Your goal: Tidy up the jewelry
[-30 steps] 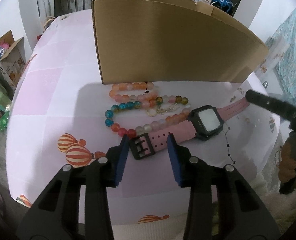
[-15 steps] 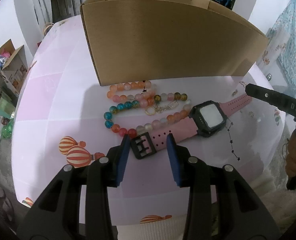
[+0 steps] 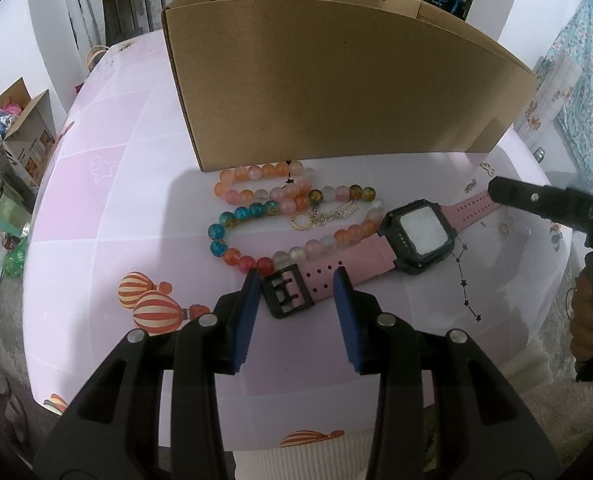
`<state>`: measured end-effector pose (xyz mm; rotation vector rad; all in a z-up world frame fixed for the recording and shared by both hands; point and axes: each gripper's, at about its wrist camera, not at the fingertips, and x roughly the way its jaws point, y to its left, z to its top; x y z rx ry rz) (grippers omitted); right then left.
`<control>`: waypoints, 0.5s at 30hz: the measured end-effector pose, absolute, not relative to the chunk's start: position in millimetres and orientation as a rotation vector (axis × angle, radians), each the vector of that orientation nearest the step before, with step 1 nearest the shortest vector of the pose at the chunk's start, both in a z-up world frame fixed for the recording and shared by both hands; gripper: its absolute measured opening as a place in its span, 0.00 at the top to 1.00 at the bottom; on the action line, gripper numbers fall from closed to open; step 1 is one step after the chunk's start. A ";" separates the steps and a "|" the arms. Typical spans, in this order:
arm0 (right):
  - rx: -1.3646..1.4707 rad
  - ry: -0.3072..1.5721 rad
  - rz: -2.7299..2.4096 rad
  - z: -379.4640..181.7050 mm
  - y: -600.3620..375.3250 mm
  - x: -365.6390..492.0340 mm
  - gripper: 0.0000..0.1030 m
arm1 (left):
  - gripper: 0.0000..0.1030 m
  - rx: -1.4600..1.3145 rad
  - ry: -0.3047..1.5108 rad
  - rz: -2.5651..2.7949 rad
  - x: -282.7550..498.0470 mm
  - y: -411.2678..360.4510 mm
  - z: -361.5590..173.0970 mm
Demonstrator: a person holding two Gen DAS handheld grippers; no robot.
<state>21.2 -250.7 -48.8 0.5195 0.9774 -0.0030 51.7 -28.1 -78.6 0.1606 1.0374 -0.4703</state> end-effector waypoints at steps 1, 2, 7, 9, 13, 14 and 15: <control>0.535 0.971 0.003 -47.3 -251.7 20.1 0.29 | 0.65 0.161 1.037 -0.470 51.7 -28.1 -78.6; 0.554 0.960 0.011 -46.0 -251.9 18.7 0.28 | 0.65 0.160 1.037 -0.471 51.8 -28.0 -78.7; 0.569 0.945 0.014 -47.4 -249.5 17.5 0.29 | 0.65 0.161 1.037 -0.471 51.7 -27.9 -78.7; 0.574 0.944 0.005 -48.8 -249.6 19.3 0.33 | 0.65 0.160 1.037 -0.471 51.8 -28.0 -78.5; 0.596 0.906 0.003 -43.8 -254.5 15.1 0.43 | 0.65 0.162 1.036 -0.468 52.0 -28.2 -78.2; 0.599 0.894 0.006 -42.2 -254.9 14.4 0.46 | 0.65 0.162 1.036 -0.468 52.0 -28.2 -78.2; 0.595 0.885 0.011 -40.4 -254.0 13.8 0.47 | 0.65 0.162 1.036 -0.469 52.0 -28.1 -78.3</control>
